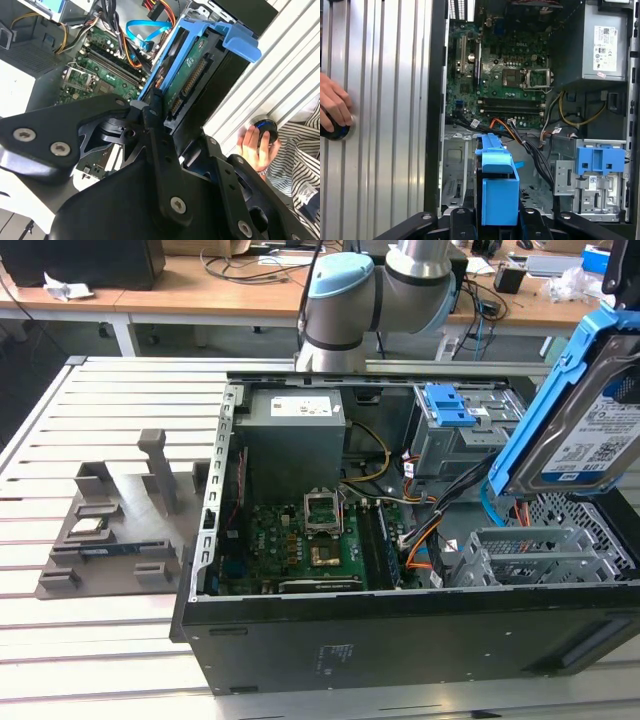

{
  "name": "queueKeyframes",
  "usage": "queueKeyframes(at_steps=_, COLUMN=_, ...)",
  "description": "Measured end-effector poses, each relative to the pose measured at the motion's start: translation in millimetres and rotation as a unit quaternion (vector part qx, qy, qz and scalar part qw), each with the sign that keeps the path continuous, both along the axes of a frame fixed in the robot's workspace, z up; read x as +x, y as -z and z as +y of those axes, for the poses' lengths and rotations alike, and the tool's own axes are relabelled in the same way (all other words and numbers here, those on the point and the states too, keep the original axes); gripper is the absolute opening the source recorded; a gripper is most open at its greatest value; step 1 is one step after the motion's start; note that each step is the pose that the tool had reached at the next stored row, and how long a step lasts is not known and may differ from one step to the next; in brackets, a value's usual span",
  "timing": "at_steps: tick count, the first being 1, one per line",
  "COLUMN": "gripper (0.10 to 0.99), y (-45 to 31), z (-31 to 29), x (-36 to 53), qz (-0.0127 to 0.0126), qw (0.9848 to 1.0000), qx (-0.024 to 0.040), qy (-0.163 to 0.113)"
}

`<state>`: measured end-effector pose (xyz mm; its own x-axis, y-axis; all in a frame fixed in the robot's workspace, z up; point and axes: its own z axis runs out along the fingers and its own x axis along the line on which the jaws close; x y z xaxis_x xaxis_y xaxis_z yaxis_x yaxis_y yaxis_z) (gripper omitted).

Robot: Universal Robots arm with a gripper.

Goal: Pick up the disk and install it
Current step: 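Pick up the disk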

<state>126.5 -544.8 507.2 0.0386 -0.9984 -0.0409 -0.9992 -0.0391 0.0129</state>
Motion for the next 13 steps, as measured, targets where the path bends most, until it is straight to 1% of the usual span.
queueKeyframes(at_steps=7, gripper=0.361, y=14.9, z=0.0, x=2.0, qz=0.0007, qw=1.0000, qx=0.0000, qy=0.001)
queueKeyframes(at_steps=8, gripper=0.361, y=18.4, z=0.1, x=2.8, qz=0.0008, qw=1.0000, qx=-0.0002, qy=0.003)
queueKeyframes(at_steps=11, gripper=0.361, y=24.8, z=0.0, x=5.2, qz=0.0008, qw=0.9999, qx=-0.0001, qy=0.012)
queueKeyframes(at_steps=13, gripper=0.361, y=27.1, z=0.0, x=8.3, qz=0.0008, qw=0.9999, qx=-0.0004, qy=0.015)
